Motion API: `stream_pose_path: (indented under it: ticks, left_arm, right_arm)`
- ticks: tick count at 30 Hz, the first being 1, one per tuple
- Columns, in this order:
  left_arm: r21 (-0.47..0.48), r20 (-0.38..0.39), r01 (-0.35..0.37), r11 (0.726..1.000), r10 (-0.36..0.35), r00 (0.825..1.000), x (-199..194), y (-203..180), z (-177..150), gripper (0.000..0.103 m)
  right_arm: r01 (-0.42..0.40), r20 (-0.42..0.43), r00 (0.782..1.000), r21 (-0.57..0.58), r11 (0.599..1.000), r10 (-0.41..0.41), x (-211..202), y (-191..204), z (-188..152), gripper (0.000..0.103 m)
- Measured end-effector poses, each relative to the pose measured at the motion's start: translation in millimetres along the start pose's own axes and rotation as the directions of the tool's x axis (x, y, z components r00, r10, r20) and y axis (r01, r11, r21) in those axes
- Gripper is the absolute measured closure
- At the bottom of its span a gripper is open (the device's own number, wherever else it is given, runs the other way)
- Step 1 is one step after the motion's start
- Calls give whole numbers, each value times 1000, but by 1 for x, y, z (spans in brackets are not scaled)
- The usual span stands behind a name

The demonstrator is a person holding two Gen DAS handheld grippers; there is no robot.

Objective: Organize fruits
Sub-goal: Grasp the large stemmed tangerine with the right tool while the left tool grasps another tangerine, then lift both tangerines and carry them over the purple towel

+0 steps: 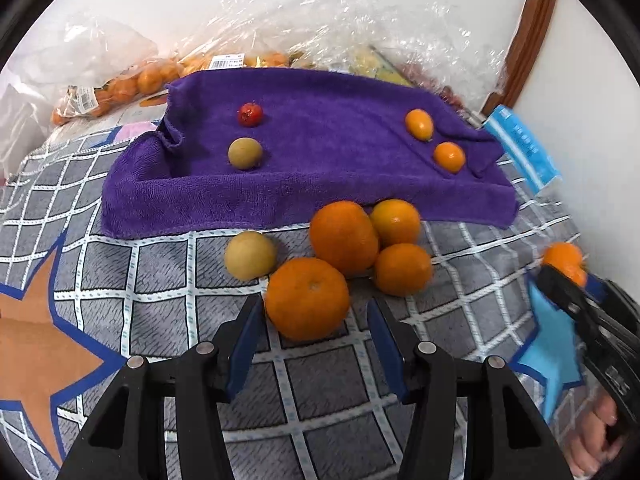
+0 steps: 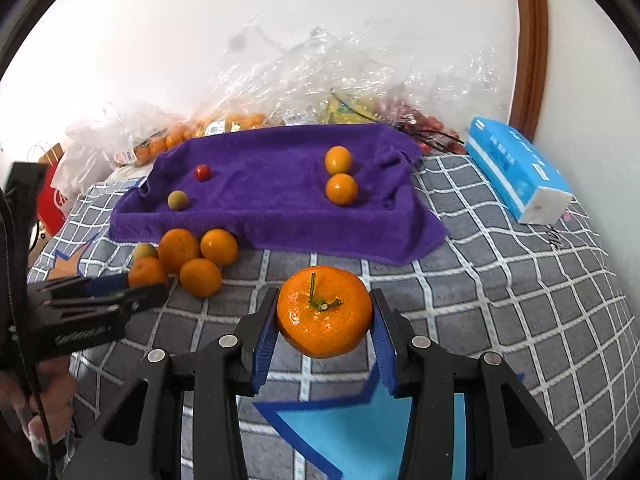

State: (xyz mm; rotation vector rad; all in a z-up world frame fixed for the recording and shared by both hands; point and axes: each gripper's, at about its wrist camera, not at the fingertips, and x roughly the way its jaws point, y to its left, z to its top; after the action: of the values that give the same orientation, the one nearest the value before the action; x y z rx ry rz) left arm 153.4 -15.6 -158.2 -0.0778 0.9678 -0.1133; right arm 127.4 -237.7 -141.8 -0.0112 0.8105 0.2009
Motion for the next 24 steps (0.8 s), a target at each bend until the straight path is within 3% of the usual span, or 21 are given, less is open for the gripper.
stream_pose_path:
  ticks: [2, 5, 12, 24]
  left_arm:
    - [-1, 17, -8, 1000, 8, 1000, 1, 0, 0, 52]
    - [-17, 21, -13, 1000, 14, 1000, 2, 3, 2, 63]
    - [-17, 15, -4, 1000, 4, 1000, -1, 4, 3, 65]
    - [-26, 73, 41, 999, -39, 997, -46, 9, -5, 65]
  right_arm:
    - [11, 6, 1000, -1, 1000, -11, -3, -2, -3, 60]
    - [16, 8, 1000, 1, 1000, -16, -5, -3, -5, 60]
    - [39, 10, 999, 11, 999, -39, -10, -3, -6, 60]
    - [66, 35, 997, -3, 998, -66, -24, 13, 1, 60]
